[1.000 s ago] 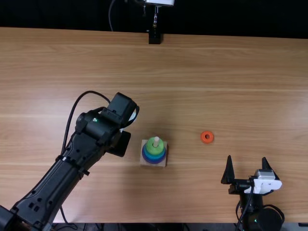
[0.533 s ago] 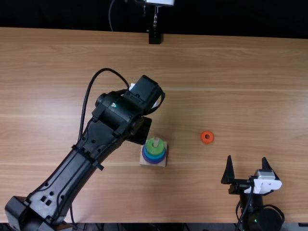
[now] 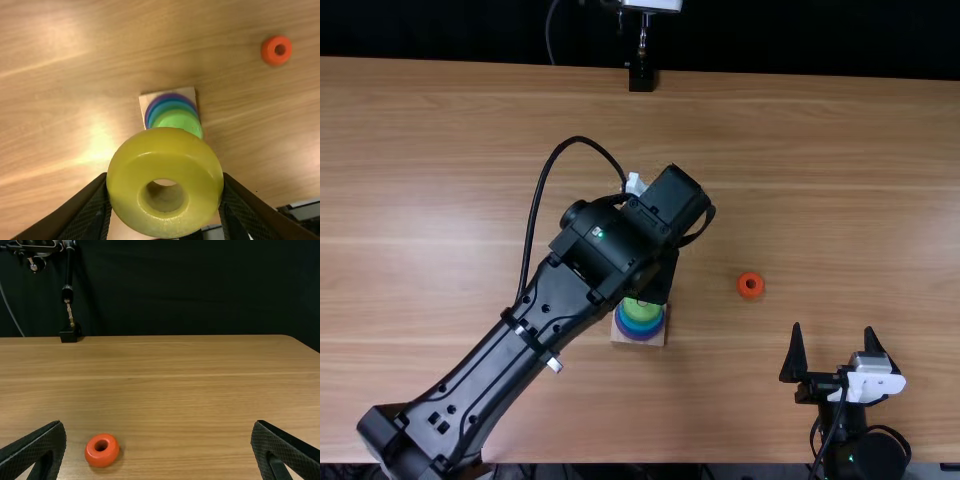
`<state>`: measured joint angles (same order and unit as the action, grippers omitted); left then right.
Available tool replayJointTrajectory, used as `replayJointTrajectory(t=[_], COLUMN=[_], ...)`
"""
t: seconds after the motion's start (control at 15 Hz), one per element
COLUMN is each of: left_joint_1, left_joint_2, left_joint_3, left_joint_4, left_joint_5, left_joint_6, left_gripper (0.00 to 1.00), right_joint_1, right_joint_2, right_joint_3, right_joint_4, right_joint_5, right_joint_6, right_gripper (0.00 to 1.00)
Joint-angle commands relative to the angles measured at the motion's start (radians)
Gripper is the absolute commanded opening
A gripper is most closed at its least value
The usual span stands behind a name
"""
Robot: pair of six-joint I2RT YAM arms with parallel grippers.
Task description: Build the Hanoi tower: stack the rings onto the peg from bottom to top in this color order: purple, dark blue, light blue, dark green, light green, yellow, orange.
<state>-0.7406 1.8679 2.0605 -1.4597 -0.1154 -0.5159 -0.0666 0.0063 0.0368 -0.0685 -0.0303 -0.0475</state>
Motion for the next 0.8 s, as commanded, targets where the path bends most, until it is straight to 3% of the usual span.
replayJointTrajectory(t=[0.0,0.73], left_joint_1=[-0.009,-0.062], left_joint_2=[0.014,0.074], left_joint_3=[0.027,0.020], left_joint_4=[-0.017,-0.033], left_joint_5=[0.003,0.009], left_joint_6=[-0.034,-0.051], left_gripper=[0.00,0.00], right_joint_1=[-0.004,-0.004], right_joint_2=[-0.006,-0.006], right_joint_3=[-0.015,-0.015], right_joint_4=[-0.001,-0.001], right_joint_5=[-0.001,-0.001], right_joint_6=[-0.002,-0.002], right_gripper=[1.00,1.00])
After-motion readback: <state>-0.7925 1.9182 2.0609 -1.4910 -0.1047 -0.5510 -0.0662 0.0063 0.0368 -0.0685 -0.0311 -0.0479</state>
